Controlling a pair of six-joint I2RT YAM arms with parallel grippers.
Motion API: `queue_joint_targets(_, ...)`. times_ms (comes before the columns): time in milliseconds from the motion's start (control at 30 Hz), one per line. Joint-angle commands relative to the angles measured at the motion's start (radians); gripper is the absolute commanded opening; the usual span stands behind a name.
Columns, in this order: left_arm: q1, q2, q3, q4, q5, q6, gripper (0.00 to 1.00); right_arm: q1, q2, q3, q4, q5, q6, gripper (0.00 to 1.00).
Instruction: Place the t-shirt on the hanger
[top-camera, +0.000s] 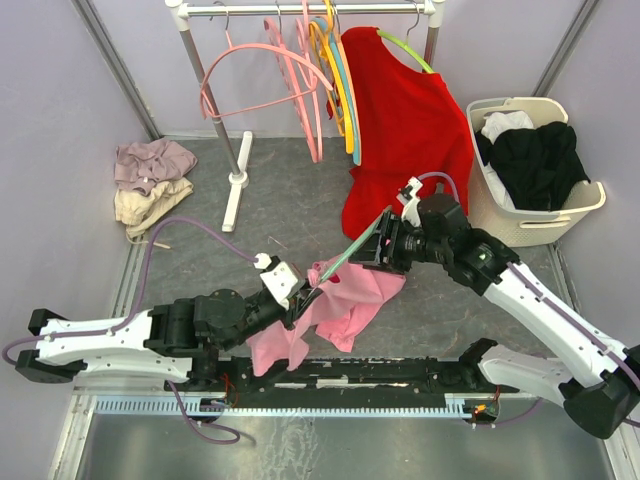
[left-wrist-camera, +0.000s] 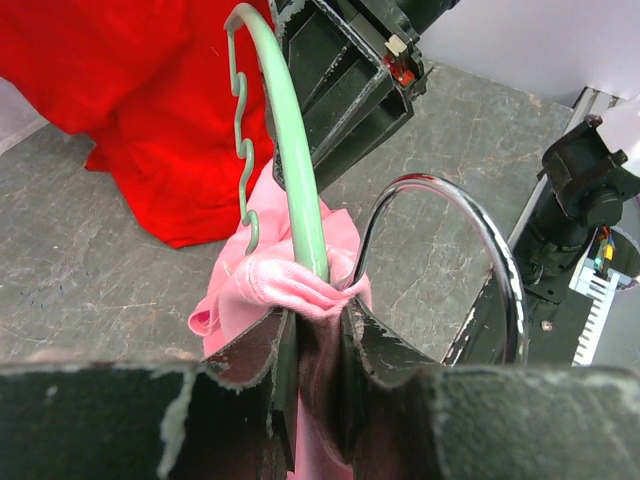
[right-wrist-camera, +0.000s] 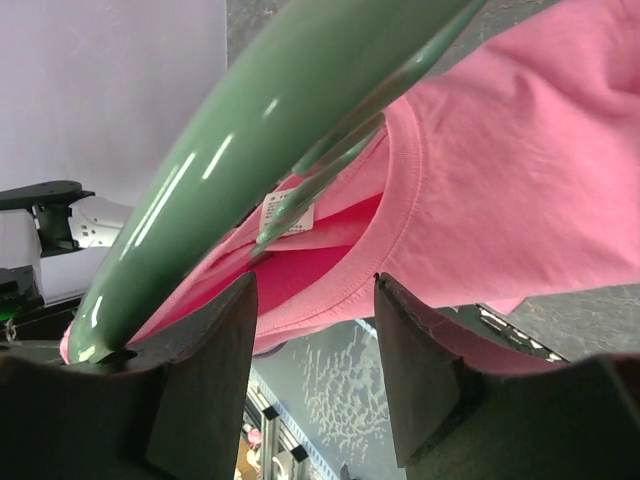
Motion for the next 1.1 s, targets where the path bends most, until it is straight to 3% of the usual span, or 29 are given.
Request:
queue_joint_targets(0, -0.006, 0.002, 0.052, 0.118, 0.020, 0.036, 0.03, 0.032, -0.007, 0.023, 0.094, -0.017, 0.018, 0.58)
queue_joint_targets(767, -0.005, 0.037, 0.052, 0.196, 0.009, 0.066, 0.03, 0.273, 0.069, 0.045, 0.015, 0.254, -0.031, 0.57)
queue_joint_targets(967, -0.005, 0.039, 0.055, 0.208, 0.021, 0.073, 0.03, 0.321, 0.079, 0.026, 0.036, 0.298, -0.028, 0.53)
queue_joint_targets(1067, -0.005, 0.039, 0.058, 0.208, 0.027, 0.073, 0.03, 0.346, 0.071, 0.013, 0.038, 0.336, -0.031, 0.46)
